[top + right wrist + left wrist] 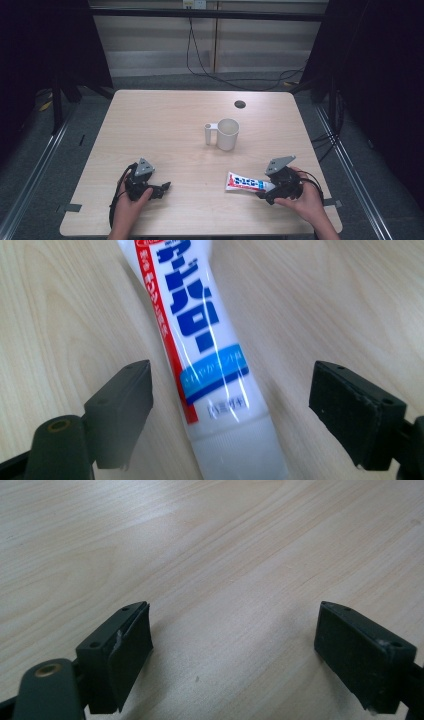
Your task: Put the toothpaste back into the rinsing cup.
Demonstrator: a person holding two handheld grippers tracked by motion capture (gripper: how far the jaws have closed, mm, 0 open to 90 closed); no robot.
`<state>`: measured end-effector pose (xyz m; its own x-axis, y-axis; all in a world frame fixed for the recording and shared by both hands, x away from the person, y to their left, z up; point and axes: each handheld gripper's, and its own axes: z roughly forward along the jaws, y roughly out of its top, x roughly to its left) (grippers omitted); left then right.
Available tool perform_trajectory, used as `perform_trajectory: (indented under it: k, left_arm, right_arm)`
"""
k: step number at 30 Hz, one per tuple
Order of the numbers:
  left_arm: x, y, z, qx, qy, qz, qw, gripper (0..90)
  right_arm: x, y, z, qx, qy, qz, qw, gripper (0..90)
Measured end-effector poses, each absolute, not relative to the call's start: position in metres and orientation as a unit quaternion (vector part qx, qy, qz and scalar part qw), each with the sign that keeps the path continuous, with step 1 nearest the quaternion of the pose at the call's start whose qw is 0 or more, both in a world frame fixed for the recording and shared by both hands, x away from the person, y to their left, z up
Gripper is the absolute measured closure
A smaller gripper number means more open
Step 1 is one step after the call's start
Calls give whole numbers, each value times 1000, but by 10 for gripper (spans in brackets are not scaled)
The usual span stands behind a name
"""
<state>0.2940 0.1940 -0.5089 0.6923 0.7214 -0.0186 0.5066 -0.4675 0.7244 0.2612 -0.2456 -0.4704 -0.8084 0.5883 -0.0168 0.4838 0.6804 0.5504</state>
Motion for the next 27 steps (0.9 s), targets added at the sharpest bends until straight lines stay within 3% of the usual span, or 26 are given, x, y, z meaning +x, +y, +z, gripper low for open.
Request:
perform_trajectory:
  k: [27]
  left_arm:
    - [294, 194, -509, 844, 364, 147, 365, 150]
  right_arm:
    - [282, -206, -469, 257, 932, 243, 79, 184]
